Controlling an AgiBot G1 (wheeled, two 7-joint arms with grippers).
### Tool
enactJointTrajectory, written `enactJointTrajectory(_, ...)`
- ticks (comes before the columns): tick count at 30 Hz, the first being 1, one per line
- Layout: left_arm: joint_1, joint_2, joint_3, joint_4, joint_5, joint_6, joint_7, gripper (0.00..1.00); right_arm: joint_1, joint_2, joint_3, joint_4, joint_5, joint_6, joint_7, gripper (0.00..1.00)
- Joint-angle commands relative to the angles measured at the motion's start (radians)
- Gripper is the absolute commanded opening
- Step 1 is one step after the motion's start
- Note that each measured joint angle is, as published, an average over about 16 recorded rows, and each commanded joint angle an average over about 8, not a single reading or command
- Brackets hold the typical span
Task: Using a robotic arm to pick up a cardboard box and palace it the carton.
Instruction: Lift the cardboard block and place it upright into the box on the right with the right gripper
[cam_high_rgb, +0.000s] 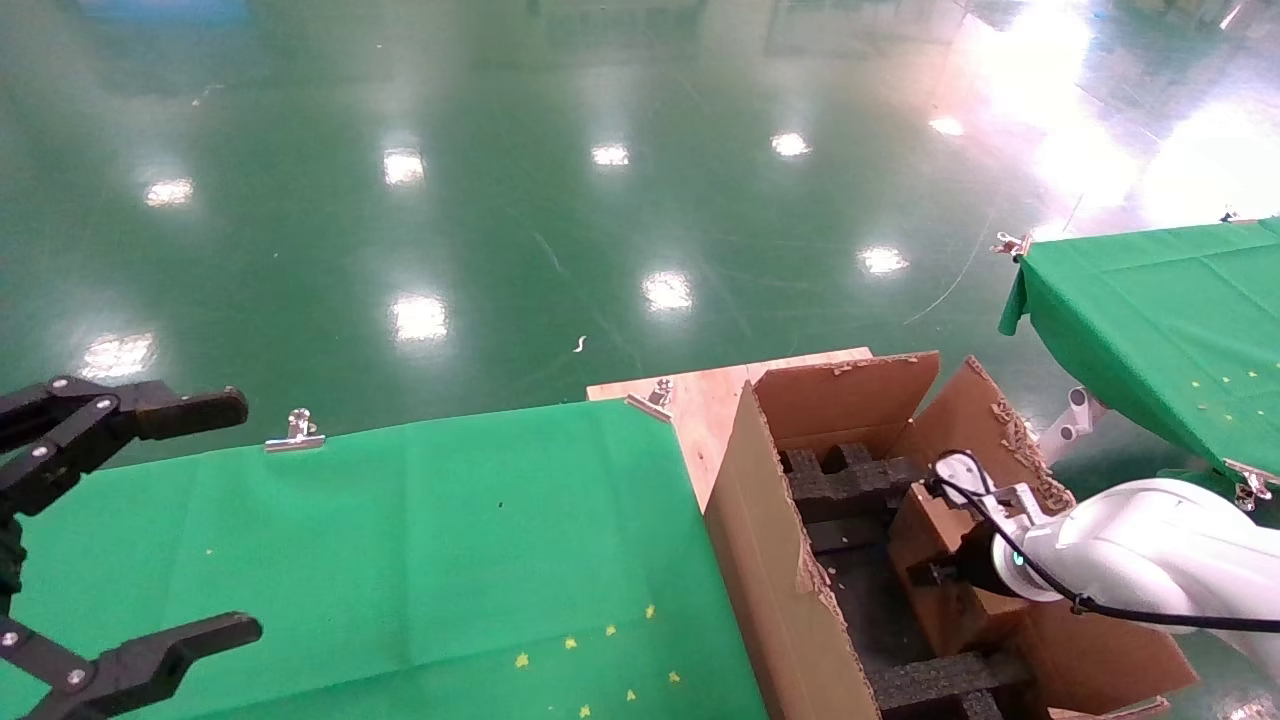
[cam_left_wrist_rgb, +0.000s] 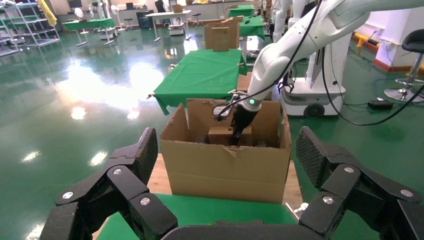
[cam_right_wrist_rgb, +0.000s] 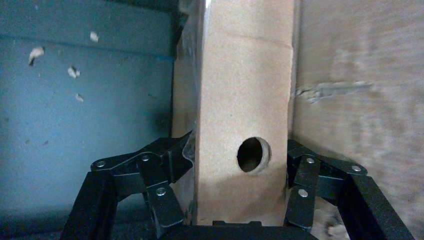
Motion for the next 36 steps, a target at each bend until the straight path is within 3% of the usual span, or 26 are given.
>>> enactJointTrajectory(1, 0.000, 0.000, 0.000, 0.000, 0.000, 0.000, 0.000, 1.00, -0.005, -0.010, -0.003, -0.022, 0.026, 0.004, -0.028, 0.00)
enactJointTrajectory(4, 0.000, 0.000, 0.000, 0.000, 0.000, 0.000, 0.000, 1.00, -0.008, -0.017, -0.005, -0.043, 0.060, 0.004, -0.066, 0.00)
enactJointTrajectory(5, 0.000, 0.000, 0.000, 0.000, 0.000, 0.000, 0.000, 1.00, -0.008, -0.019, -0.005, -0.048, 0.067, 0.004, -0.076, 0.05)
enactJointTrajectory(12, 0.000, 0.000, 0.000, 0.000, 0.000, 0.000, 0.000, 1.00, -0.011, -0.027, -0.004, -0.072, 0.113, 0.010, -0.119, 0.93)
enactJointTrajectory(13, 0.000, 0.000, 0.000, 0.000, 0.000, 0.000, 0.000, 1.00, -0.012, -0.028, -0.003, -0.074, 0.117, 0.011, -0.122, 1.00)
enactJointTrajectory(36, 0.000, 0.000, 0.001, 0.001, 0.000, 0.000, 0.001, 1.00, 0.041, 0.003, 0.009, -0.034, 0.093, -0.006, -0.111, 1.00)
